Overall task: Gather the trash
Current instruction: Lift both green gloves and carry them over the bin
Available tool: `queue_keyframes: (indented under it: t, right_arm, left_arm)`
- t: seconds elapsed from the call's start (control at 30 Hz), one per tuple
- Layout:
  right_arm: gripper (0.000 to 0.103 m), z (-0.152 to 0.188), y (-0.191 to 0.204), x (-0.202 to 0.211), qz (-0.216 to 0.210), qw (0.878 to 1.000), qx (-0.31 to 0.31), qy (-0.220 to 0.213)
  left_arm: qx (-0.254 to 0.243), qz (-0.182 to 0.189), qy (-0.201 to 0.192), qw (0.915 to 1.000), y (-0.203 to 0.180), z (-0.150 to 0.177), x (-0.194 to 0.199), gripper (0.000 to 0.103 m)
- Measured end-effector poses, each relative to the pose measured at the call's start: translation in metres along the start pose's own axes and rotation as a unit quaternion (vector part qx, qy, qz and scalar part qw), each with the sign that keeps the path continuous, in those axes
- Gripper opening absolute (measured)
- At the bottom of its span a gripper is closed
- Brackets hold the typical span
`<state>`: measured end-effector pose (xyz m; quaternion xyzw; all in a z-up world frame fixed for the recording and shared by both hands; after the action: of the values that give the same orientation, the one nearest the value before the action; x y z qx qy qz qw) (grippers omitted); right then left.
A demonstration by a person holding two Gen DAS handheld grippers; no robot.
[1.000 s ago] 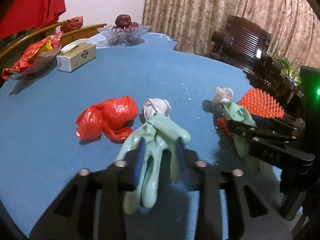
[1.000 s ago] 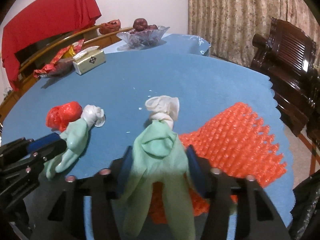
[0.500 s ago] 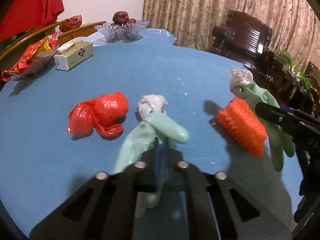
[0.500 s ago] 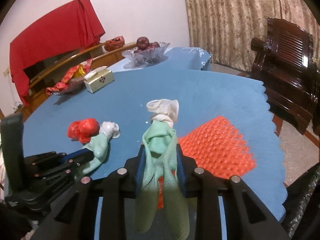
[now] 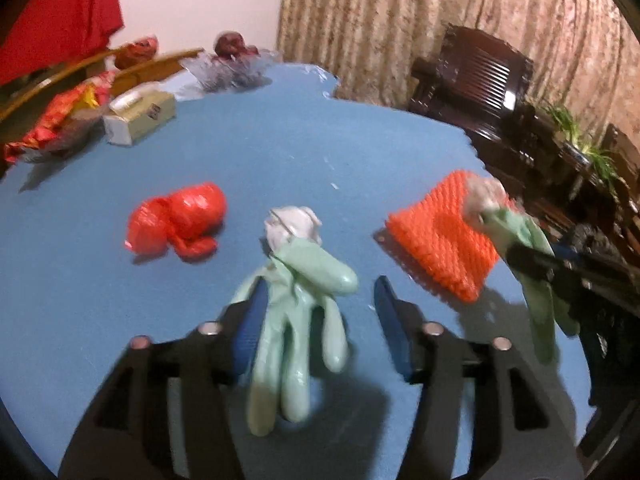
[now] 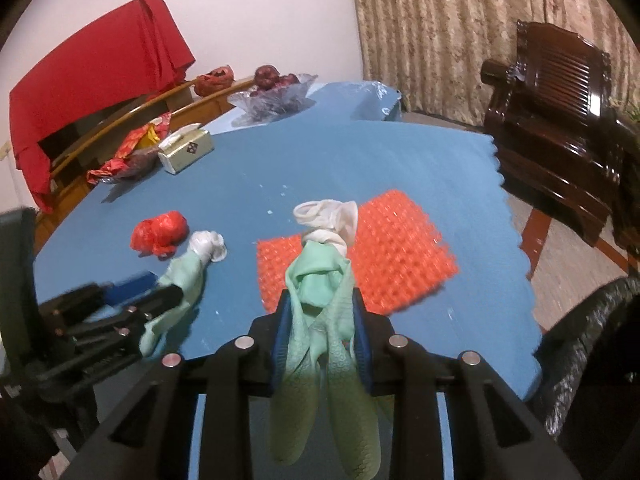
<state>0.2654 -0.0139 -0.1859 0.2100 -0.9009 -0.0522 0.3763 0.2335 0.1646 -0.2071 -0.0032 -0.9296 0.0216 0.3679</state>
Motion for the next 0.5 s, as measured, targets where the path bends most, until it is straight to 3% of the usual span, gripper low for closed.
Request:
queue_keyframes:
  t: [0.23, 0.33, 0.5]
  right_arm:
    - [0.028, 0.003, -0.002, 0.002, -0.003, 1.000, 0.003, -0.002]
    - [0.028, 0.005, -0.005, 0.003, -0.001, 1.000, 0.002, -0.001]
    - [0.028, 0.002, -0.006, 0.004, 0.002, 1.000, -0.003, -0.001]
  left_arm:
    - [-0.026, -0.040, -0.010, 0.9988, 0.010, -0.013, -0.010, 0.069]
    - [-0.023, -0.035, 0.010, 0.9991, 0.015, -0.009, -0.024, 0.076]
    - [-0.014, -0.011, 0.044, 0.9989, 0.012, 0.003, -0.037, 0.076]
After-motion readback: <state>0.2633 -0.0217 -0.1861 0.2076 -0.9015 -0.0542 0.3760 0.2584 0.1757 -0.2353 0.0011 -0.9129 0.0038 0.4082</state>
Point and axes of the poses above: each gripper's, at about its wrist camera, not at the fingertips, and x roughly against the way its jaws point, y to its left, z to its underside, the point moved 9 cm from there along -x, roughly the way its jaws point, and after that the axes turned 5 degrees about -x, right-handed, at the moved point
